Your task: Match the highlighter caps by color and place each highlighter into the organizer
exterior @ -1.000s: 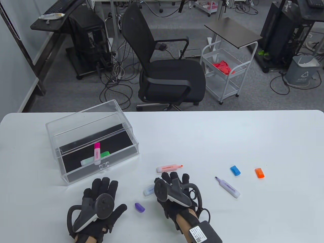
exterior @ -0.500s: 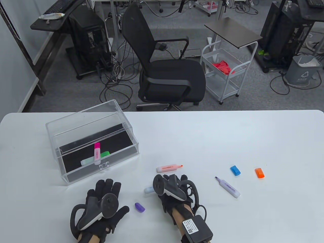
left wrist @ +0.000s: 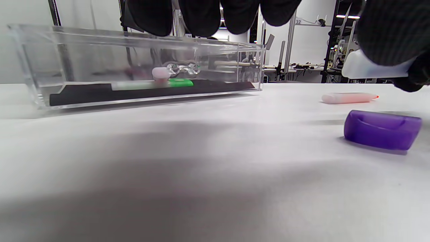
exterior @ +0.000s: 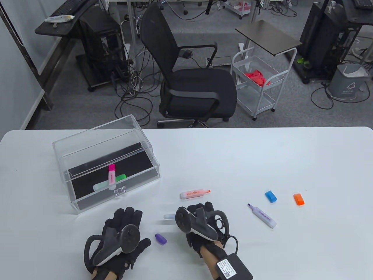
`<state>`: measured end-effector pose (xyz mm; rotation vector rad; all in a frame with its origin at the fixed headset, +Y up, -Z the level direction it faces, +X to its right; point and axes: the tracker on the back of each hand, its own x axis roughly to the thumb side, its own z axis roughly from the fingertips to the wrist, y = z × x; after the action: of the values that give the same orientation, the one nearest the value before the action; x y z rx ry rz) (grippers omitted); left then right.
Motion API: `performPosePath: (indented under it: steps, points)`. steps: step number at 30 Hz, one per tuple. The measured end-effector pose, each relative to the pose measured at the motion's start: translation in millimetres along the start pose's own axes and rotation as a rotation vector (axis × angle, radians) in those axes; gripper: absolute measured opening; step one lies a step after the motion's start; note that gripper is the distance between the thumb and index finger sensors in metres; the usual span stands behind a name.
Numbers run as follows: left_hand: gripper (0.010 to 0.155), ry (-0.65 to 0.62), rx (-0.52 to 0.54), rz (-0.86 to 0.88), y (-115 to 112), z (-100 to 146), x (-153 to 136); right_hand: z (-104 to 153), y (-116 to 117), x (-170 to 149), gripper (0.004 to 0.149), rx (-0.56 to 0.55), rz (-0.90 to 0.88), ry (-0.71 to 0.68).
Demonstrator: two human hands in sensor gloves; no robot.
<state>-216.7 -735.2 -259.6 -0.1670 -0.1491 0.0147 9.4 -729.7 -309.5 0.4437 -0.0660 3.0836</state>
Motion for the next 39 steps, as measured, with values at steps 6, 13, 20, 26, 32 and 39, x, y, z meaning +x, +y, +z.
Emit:
performPosePath:
  steps: [6,13,20,26,32,39]
  points:
    - [0.090,-0.037,0.068,0.067,6,4,5,15,-19,28,0.047,-0.084,0.070,-0.115]
    - [0.087,-0.055,0.095,0.067,9,5,9,29,-30,62,0.049,-0.172,0.169,-0.228]
    - [0.079,-0.070,0.102,0.097,8,4,10,37,-29,84,0.050,-0.193,0.226,-0.301]
    - [0.070,-0.080,0.085,0.105,7,3,11,40,-27,92,0.051,-0.237,0.168,-0.332]
    - [0.062,-0.107,0.088,0.084,7,3,15,41,-27,85,0.052,-0.269,0.094,-0.329]
    - [0.053,-0.111,0.087,0.063,11,3,18,31,-32,65,0.073,-0.126,0.073,-0.214]
